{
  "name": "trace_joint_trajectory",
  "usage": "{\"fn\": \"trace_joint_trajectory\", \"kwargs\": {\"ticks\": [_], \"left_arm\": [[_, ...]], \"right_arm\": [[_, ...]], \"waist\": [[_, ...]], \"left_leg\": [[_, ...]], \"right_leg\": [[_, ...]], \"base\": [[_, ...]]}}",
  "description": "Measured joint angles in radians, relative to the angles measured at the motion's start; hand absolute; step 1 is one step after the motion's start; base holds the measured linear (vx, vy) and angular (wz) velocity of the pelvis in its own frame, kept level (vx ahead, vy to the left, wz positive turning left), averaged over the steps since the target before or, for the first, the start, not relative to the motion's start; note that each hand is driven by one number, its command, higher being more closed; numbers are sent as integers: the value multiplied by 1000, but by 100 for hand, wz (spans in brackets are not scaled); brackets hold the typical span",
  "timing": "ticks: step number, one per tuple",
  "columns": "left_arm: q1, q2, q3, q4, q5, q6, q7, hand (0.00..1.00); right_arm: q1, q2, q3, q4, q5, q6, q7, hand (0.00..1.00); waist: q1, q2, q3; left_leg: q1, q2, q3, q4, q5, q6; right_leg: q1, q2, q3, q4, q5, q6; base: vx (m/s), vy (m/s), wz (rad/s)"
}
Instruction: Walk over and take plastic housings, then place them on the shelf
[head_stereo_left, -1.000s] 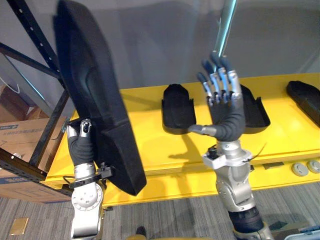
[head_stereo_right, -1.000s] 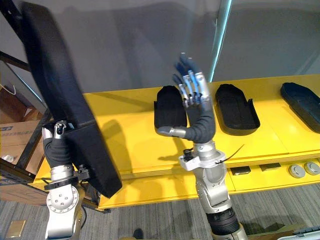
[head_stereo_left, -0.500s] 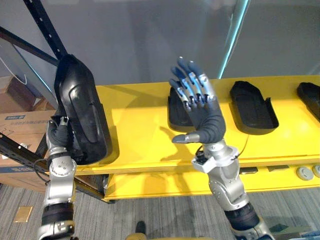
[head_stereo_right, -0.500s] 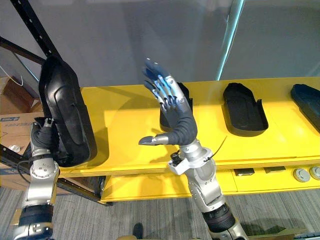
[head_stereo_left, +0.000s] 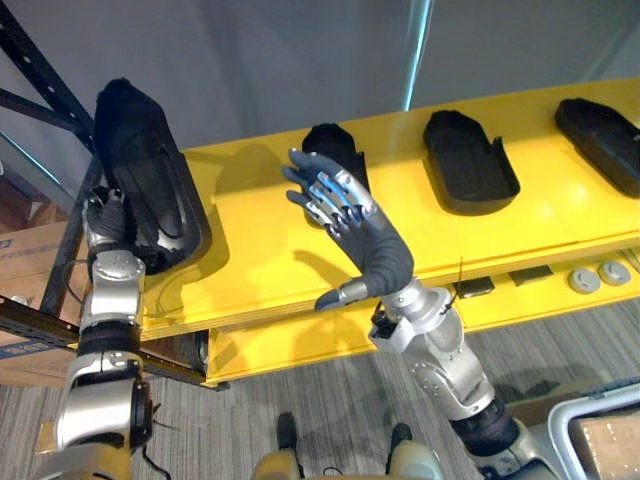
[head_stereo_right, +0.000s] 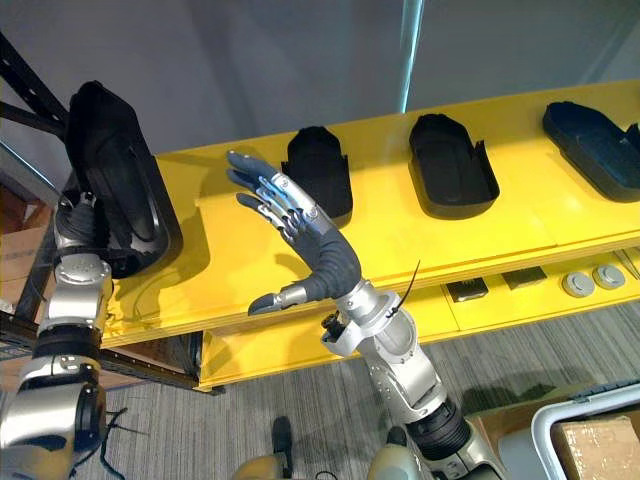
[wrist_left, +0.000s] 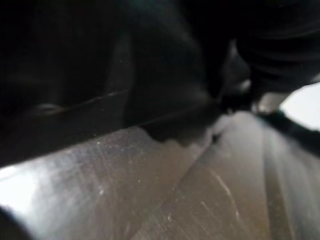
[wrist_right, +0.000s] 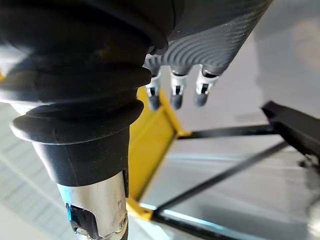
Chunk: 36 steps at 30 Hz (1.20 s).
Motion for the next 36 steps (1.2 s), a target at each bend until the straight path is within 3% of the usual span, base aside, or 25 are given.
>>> {"fn": "trace_joint_trajectory", "kwargs": {"ticks": [8, 17, 24, 35, 36], "left_arm": [[-51, 31, -61, 77, 124, 69, -77, 100], [-80, 83, -121, 117, 289, 63, -141, 100], [-80, 122, -157, 152, 290, 43, -174, 100], [-73, 122, -180, 182, 232, 67, -128, 100], [-73, 121, -180, 190, 229, 69, -123, 0]], "right_arm": [[6, -22, 7, -17, -1, 1, -1, 0], [21, -41, 44, -18, 0, 19, -2, 0], [26, -55, 44, -69, -1, 40, 5, 0], [39, -72, 12, -79, 0, 66, 23, 0], [40, -74, 12, -80, 0, 71, 24, 0]], "waist": [[-7, 0, 60], [-14, 1, 63], [-21, -1, 132], [-46, 0, 133], [-53, 1, 134]], "left_leg": [[0, -13, 5, 0, 4, -6], [5, -10, 11, 1, 6, -8], [22, -12, 36, 0, 0, -1], [20, -15, 84, 0, 4, -6], [20, -16, 84, 0, 4, -6]], "right_leg": [[-53, -25, 14, 123, -64, -4], [-64, -24, 25, 158, -91, -15], [-69, -25, 51, 170, -96, -13], [-99, -25, 83, 183, -92, -8], [-99, -25, 83, 183, -92, -8]], "base": [[20, -24, 1], [17, -12, 0], [-24, -1, -9], [27, -12, -6], [-12, -13, -4]]}}
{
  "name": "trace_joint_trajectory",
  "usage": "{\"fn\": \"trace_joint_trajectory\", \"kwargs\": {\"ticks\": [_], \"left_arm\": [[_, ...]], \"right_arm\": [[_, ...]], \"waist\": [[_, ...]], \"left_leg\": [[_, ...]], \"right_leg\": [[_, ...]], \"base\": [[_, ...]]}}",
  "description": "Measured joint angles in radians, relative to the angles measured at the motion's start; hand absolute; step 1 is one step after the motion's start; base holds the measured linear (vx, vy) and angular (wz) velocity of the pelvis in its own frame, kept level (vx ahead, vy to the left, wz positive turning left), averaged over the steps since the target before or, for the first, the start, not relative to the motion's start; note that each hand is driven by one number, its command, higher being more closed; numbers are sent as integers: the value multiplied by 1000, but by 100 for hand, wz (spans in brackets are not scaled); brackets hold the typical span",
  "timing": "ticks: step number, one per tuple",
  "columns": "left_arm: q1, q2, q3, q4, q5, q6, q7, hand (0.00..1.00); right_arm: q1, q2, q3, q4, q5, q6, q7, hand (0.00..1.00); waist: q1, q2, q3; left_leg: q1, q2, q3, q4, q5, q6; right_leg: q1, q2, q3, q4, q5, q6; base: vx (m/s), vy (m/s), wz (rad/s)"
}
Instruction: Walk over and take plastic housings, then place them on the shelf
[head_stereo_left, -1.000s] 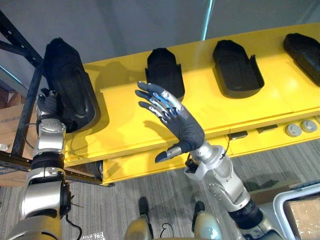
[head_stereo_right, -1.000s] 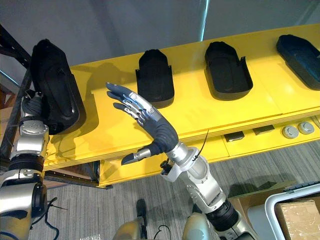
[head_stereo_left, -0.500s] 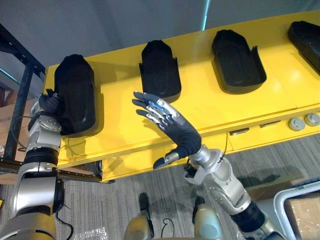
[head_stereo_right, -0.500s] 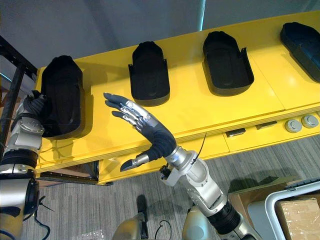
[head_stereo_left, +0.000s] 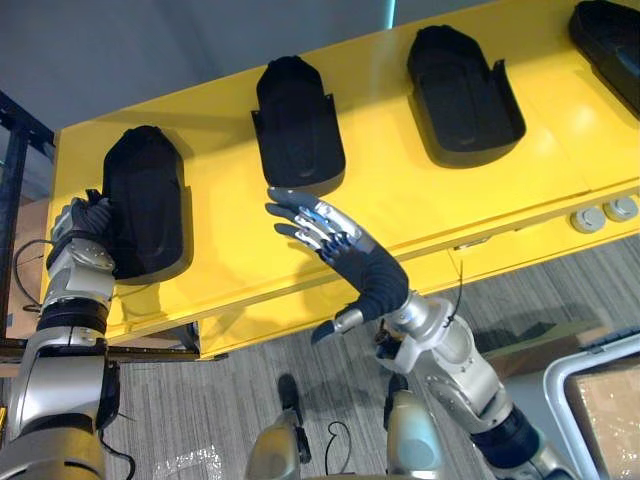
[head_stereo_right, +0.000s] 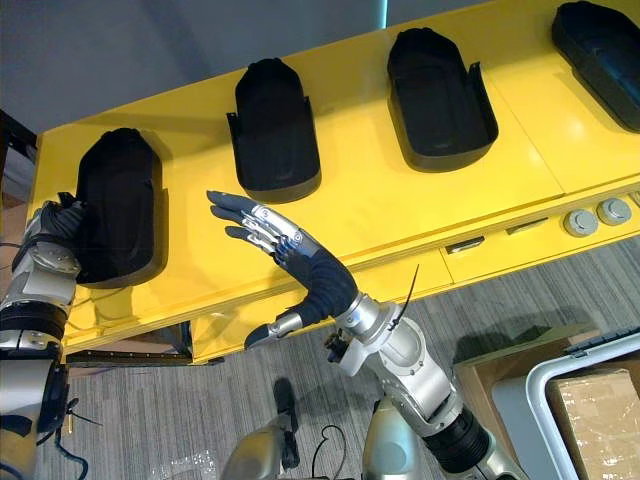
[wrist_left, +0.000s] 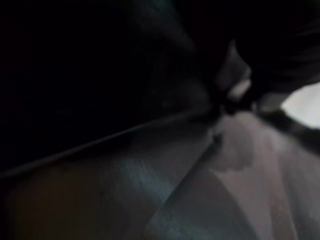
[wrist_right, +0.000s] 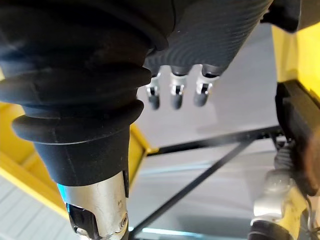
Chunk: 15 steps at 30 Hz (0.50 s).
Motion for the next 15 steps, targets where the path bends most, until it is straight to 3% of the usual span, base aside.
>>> {"fn": "trace_joint_trajectory", "kwargs": {"ticks": [5, 10, 15], "left_arm": [[21, -7, 1, 1, -72, 32, 19, 0], [31, -12, 4, 1, -111, 75, 77, 0], [30, -13, 5, 1, -127, 86, 137, 0]], "right_arm": [[10, -15, -13, -5, 2, 13, 7, 0], [16, -32, -32, -12, 18, 34, 21, 0], [16, -43, -66, -12, 18, 34, 21, 0]], "waist": [[-16, 5, 3], [-18, 26, 16], [-24, 29, 17]], "left_leg": [[1, 0, 6, 0, -1, 0], [0, -4, 27, 0, -2, 1], [3, -4, 27, 0, -2, 1]], "right_leg": [[-3, 0, 6, 2, 0, 1], [-22, -2, 25, 15, -1, 3], [-20, -3, 24, 17, -1, 4]], "base": [[-1, -2, -1], [2, -8, -9], [0, 0, 0]]}}
